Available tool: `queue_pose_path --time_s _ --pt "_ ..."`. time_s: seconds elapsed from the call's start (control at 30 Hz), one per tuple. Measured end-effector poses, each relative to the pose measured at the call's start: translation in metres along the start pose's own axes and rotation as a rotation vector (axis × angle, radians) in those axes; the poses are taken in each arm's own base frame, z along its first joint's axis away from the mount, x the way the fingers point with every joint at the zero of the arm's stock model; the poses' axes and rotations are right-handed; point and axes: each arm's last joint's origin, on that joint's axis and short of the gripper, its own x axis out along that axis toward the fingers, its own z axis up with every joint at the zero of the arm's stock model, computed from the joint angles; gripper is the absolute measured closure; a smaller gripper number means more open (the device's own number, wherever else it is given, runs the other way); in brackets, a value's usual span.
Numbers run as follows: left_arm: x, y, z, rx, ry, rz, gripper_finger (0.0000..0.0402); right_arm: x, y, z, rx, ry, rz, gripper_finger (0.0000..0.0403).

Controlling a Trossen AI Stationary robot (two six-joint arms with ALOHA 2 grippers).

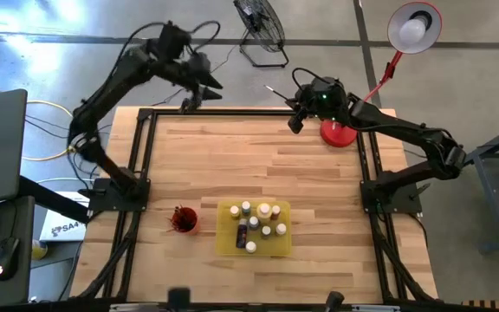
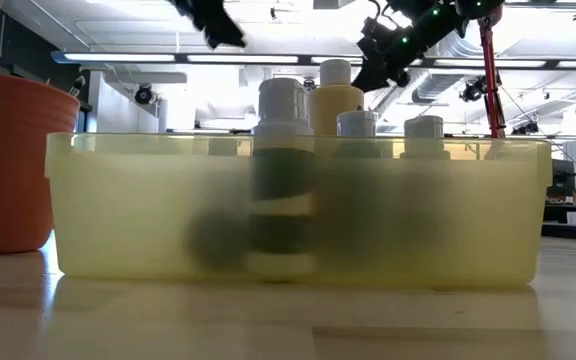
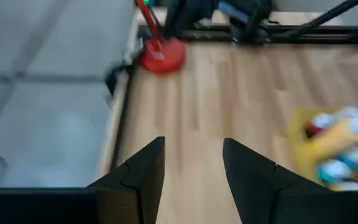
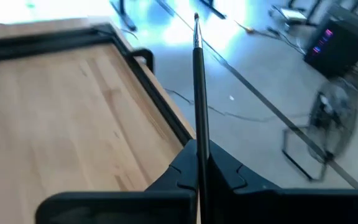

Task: Pick & Place Paint Supplies
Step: Put the silver paint brush into the orange cup

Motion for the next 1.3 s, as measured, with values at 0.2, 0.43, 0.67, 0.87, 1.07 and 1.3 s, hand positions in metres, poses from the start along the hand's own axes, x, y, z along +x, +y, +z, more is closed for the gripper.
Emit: queue_pose_path --time_s 0.2,0.43,0.67,0.87,1.07,1.3 --pt "0.045 -0.038 0.02 0.083 -0.119 0.175 0.0243 -0.003 0.003 0.011 0.008 -0.126 0.136 0.04" --pt "0.04 -0.051 0.043 0.136 -0.247 0.426 0.0243 -0.035 0.002 0.031 0.009 -0.305 0.193 0.04" --pt "0.018 -0.052 0.063 0.001 -0.533 0.414 0.0243 -0.076 -0.001 0.051 0.001 -0.516 0.221 0.04" --pt "0.015 -0.055 0.084 0.048 -0.816 0.127 0.0243 -0.086 0.006 0.064 -0.034 -0.667 0.265 0.04" --pt "0.016 -0.053 0.088 0.053 -0.882 0.049 0.0243 -0.094 0.019 0.074 -0.074 -0.796 0.293 0.04" --pt "0.015 -0.059 0.092 0.058 -0.923 0.024 0.0243 -0.094 0.027 0.075 -0.085 -0.812 0.27 0.04"
